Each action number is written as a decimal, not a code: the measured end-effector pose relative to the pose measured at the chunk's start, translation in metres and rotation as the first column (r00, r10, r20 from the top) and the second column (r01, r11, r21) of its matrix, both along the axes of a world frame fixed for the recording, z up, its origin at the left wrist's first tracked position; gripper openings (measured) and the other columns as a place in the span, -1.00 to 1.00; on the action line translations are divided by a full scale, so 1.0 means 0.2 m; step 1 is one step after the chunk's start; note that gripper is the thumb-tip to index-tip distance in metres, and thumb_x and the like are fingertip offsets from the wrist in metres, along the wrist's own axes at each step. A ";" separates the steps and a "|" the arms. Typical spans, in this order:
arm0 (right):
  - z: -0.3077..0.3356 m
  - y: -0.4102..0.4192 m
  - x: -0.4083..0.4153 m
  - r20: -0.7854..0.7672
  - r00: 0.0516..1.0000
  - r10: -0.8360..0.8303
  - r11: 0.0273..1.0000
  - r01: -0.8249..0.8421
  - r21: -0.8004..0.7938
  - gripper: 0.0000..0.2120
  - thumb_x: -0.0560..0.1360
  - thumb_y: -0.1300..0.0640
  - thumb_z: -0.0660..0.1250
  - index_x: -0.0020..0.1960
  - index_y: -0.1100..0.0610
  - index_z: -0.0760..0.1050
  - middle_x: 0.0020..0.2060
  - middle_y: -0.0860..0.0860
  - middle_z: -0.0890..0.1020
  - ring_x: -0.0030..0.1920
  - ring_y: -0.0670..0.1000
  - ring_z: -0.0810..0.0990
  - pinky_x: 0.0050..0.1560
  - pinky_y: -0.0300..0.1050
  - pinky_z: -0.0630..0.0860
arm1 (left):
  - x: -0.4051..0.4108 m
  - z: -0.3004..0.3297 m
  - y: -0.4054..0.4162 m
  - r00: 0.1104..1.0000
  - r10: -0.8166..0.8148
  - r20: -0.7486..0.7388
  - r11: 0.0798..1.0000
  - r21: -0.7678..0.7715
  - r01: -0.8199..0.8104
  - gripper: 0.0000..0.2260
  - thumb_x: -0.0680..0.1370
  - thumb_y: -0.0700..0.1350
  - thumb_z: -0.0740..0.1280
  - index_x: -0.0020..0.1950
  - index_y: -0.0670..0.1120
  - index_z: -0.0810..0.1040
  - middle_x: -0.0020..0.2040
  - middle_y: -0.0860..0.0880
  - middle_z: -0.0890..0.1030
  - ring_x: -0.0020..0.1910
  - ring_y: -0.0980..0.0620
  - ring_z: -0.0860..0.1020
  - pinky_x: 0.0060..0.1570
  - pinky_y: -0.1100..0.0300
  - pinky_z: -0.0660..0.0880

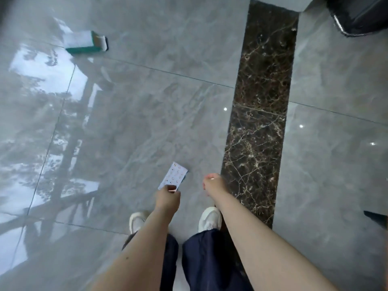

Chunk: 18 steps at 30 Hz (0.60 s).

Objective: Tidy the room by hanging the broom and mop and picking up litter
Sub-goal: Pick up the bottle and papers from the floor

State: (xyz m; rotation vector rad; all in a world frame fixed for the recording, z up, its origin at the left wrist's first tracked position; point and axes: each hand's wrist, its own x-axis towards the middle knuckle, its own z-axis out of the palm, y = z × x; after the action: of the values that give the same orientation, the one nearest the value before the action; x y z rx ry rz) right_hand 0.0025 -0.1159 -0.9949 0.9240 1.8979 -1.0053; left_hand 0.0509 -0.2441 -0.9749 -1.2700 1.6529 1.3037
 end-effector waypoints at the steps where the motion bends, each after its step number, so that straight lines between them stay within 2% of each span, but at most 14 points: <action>1: -0.04 -0.04 -0.02 0.001 1.000 0.030 1.000 -0.030 0.002 -0.80 0.52 0.23 0.17 0.08 0.11 0.51 -0.07 0.09 0.56 -0.08 0.03 0.47 -0.18 -0.17 0.40 | -0.01 -0.04 -0.02 1.000 0.022 -0.004 1.000 0.000 -0.022 -0.69 0.54 -0.27 0.20 0.28 -0.20 0.45 -0.01 -0.21 0.53 -0.35 -0.02 0.42 -0.39 0.23 0.35; 5: -0.24 -0.21 -0.08 -0.003 0.984 0.178 0.984 -0.178 0.002 -0.76 0.54 0.19 0.17 0.12 0.19 0.53 0.06 0.16 0.63 -0.07 0.02 0.49 -0.08 -0.23 0.36 | 0.01 -0.28 -0.13 0.996 0.093 0.011 0.996 -0.017 -0.093 -0.70 0.53 -0.26 0.22 0.27 -0.21 0.44 0.13 -0.22 0.60 -0.18 -0.07 0.47 -0.15 0.18 0.38; 8: -0.46 -0.33 -0.10 0.003 0.952 0.305 0.952 -0.305 0.023 -0.76 0.56 0.17 0.16 0.14 0.21 0.52 0.09 0.14 0.61 -0.03 0.04 0.50 -0.06 -0.23 0.36 | 0.05 -0.54 -0.20 0.978 0.205 0.032 0.979 -0.015 -0.204 -0.67 0.53 -0.27 0.23 0.30 -0.23 0.41 0.06 -0.23 0.59 -0.15 -0.09 0.48 -0.12 0.15 0.38; 10: -0.61 -0.38 -0.10 -0.001 0.915 0.404 0.913 -0.403 0.060 -0.75 0.52 0.22 0.20 0.16 0.20 0.51 0.19 0.13 0.54 0.10 0.08 0.53 0.00 -0.25 0.38 | 0.10 -0.71 -0.22 0.970 0.234 0.063 0.972 -0.030 -0.232 -0.64 0.53 -0.24 0.27 0.33 -0.21 0.38 0.06 -0.17 0.55 -0.08 -0.16 0.54 -0.09 0.10 0.44; 14: -0.86 -0.42 -0.08 -0.005 0.799 0.602 0.792 -0.596 0.136 -0.60 0.44 0.28 0.29 0.27 0.14 0.41 0.31 0.09 0.34 0.31 0.10 0.41 0.30 -0.07 0.40 | 0.16 -0.99 -0.22 0.957 0.257 0.134 0.963 -0.113 -0.243 -0.47 0.48 -0.17 0.39 0.39 -0.23 0.28 0.32 -0.23 0.46 0.25 -0.20 0.49 0.06 0.10 0.42; 16: -0.96 -0.43 -0.08 -0.006 0.741 0.671 0.726 -0.656 0.206 -0.51 0.42 0.27 0.32 0.33 0.12 0.34 0.32 0.08 0.33 0.35 0.11 0.35 0.30 -0.02 0.37 | 0.16 -1.10 -0.21 0.950 0.271 0.156 0.959 -0.128 -0.252 -0.39 0.47 -0.15 0.42 0.42 -0.25 0.22 0.36 -0.25 0.43 0.31 -0.21 0.46 0.18 0.05 0.41; 18: -1.06 -0.44 -0.08 0.010 0.722 0.692 0.695 -0.669 0.264 -0.48 0.42 0.25 0.35 0.34 0.13 0.29 0.34 0.07 0.34 0.36 0.11 0.34 0.27 -0.01 0.36 | 0.17 -1.21 -0.21 0.941 0.287 0.182 0.955 -0.125 -0.268 -0.41 0.47 -0.15 0.42 0.39 -0.26 0.23 0.34 -0.27 0.44 0.30 -0.22 0.45 0.21 0.03 0.40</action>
State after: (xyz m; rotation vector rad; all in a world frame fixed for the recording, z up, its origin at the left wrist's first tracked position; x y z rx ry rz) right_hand -0.0138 -0.2039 -1.2078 0.2225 2.2205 -0.3547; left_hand 0.0844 -0.2866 -1.2176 -1.6852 1.4506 1.2202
